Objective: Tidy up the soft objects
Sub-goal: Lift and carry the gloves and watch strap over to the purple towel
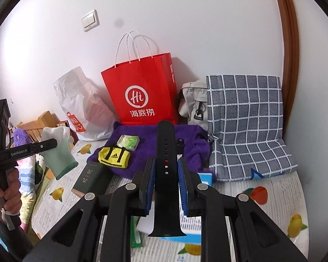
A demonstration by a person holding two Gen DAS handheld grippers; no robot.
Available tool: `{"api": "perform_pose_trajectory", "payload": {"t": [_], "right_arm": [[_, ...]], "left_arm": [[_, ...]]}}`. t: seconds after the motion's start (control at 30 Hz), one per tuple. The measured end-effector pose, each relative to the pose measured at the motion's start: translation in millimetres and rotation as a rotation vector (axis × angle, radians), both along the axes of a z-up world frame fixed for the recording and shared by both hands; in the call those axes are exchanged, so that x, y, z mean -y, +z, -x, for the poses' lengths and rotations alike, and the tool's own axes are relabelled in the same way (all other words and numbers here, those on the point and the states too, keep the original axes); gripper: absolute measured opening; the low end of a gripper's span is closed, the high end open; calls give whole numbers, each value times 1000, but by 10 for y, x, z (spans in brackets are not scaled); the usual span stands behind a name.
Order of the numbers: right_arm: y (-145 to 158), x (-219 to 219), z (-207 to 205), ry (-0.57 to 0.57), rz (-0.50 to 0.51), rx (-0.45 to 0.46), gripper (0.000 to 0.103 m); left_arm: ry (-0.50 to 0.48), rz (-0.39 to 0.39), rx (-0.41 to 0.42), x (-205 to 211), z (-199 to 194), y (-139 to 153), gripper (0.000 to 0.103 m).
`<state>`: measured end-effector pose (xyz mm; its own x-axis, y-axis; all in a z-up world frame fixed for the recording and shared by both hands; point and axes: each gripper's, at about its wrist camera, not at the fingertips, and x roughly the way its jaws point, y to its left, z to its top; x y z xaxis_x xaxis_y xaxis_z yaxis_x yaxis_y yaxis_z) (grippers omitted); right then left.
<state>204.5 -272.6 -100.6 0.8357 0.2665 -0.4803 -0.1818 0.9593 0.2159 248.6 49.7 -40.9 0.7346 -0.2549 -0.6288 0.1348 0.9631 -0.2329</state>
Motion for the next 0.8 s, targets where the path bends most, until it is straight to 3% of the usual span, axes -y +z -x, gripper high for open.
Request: {"api": "perform_pose_trajectory", "payload": {"t": [0.8], "right_arm": [[230,-329,-1105,101,-21,26,20]], "left_arm": [[65,-43,4,-106,-788,-73,11]]}}
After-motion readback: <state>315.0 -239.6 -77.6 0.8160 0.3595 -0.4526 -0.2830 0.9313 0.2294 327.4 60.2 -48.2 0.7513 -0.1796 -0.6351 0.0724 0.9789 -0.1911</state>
